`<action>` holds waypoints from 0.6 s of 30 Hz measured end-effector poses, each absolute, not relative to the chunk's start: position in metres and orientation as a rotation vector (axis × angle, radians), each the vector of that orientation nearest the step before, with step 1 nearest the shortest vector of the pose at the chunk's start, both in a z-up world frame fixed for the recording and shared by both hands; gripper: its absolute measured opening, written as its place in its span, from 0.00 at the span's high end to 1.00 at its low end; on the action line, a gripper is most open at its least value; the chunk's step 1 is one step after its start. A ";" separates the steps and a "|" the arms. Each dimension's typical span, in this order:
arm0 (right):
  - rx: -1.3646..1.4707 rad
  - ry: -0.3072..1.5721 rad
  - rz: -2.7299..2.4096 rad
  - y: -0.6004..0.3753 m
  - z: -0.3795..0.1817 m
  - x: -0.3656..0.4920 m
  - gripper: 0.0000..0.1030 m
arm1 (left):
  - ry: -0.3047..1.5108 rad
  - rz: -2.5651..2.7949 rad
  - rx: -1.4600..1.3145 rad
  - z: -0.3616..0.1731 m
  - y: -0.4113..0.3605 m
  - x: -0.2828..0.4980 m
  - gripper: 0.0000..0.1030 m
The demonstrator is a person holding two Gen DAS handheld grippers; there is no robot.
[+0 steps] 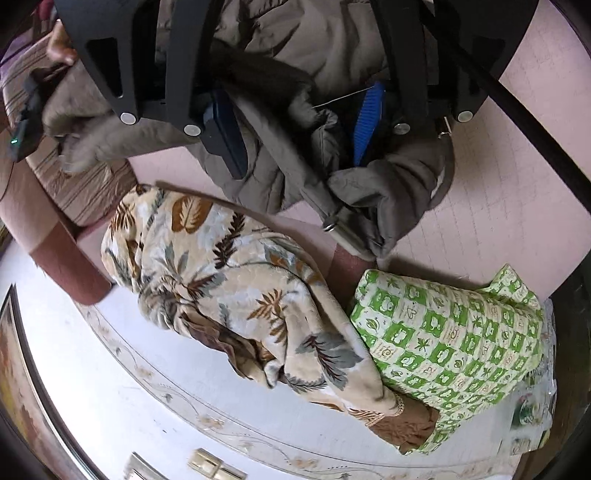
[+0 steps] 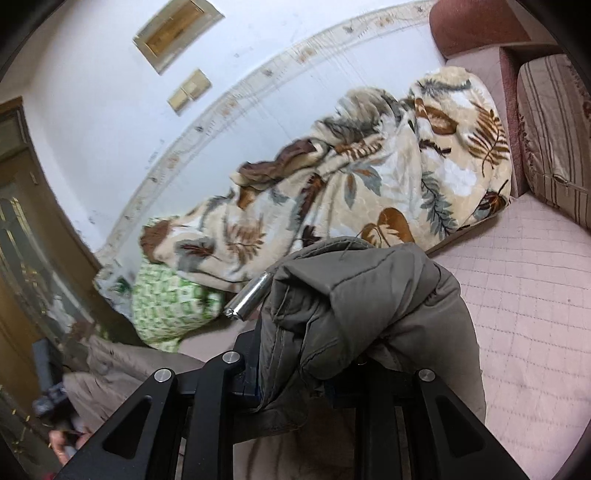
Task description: Fold large clothes
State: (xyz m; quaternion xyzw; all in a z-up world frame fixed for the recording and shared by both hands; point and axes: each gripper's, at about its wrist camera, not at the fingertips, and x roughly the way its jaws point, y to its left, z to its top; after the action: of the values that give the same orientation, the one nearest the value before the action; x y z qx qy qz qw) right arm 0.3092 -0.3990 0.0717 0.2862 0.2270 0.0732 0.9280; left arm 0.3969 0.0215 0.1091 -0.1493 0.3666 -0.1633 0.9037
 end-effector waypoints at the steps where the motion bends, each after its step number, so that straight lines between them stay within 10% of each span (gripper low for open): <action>1: 0.587 0.474 0.140 -0.400 0.067 0.317 0.75 | 0.756 -0.336 -0.310 0.109 0.024 0.401 0.45; 18: 0.744 0.693 0.056 -0.437 -0.009 0.408 0.58 | 0.690 -0.314 -0.207 0.103 0.026 0.405 0.38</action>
State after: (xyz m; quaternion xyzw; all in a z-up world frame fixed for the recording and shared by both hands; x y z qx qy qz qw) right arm 0.4079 -0.4369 -0.0089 0.3560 0.3317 0.0269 0.8732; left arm 0.4048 0.0265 0.1027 -0.1008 0.3364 -0.1528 0.9238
